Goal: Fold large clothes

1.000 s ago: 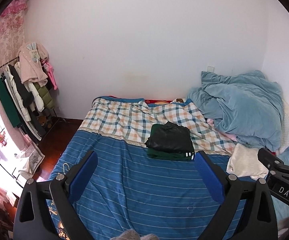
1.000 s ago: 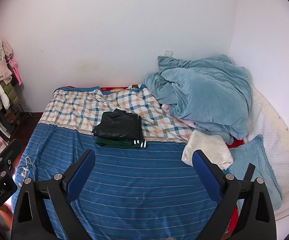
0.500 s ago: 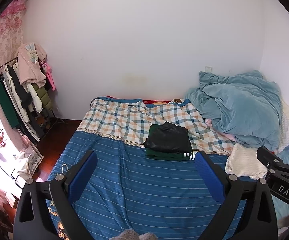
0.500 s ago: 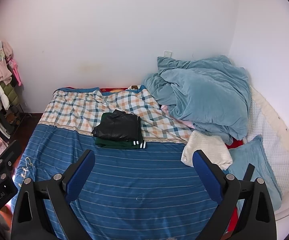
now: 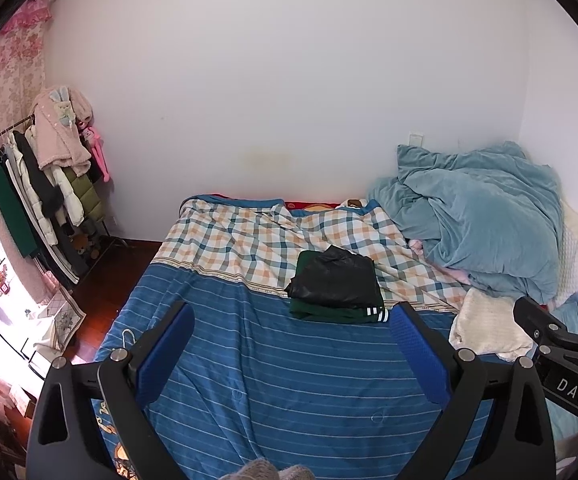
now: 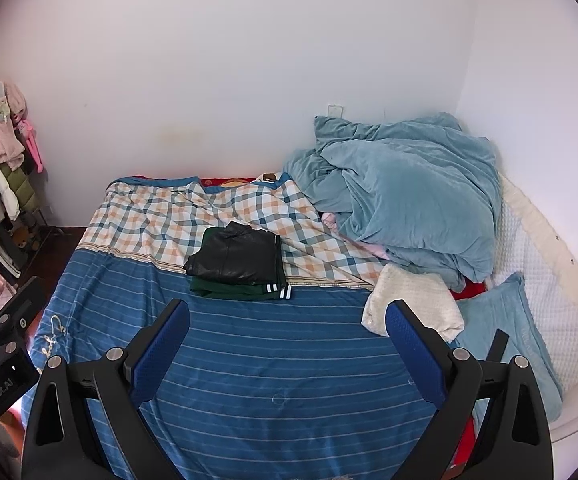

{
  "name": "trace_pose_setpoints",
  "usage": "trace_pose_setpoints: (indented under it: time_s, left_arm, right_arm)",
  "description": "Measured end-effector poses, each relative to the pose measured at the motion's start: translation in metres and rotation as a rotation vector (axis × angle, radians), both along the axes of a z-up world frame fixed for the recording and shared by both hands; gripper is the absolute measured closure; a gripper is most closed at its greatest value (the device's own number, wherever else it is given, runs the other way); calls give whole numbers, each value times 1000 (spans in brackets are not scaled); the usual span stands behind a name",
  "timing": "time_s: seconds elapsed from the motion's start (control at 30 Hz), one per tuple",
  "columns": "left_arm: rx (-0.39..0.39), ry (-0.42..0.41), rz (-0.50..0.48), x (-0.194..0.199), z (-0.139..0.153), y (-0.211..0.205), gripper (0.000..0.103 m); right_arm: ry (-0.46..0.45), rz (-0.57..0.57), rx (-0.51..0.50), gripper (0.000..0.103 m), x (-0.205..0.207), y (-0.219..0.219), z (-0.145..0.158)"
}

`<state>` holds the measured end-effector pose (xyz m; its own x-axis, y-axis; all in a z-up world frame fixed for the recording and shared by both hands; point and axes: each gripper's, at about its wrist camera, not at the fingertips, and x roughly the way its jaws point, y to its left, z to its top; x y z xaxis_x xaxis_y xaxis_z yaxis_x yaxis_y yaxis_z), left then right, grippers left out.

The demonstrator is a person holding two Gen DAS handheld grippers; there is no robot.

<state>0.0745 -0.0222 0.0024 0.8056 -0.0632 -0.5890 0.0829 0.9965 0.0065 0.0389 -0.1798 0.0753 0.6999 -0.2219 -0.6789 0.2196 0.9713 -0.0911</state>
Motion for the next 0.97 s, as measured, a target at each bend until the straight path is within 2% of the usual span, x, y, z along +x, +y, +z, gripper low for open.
trace_pose_setpoints:
  time_s: [0.97]
  left_arm:
    - [-3,-9,5,1,2,3,3]
  right_arm:
    - [-14,2,-18,3,2,9,3]
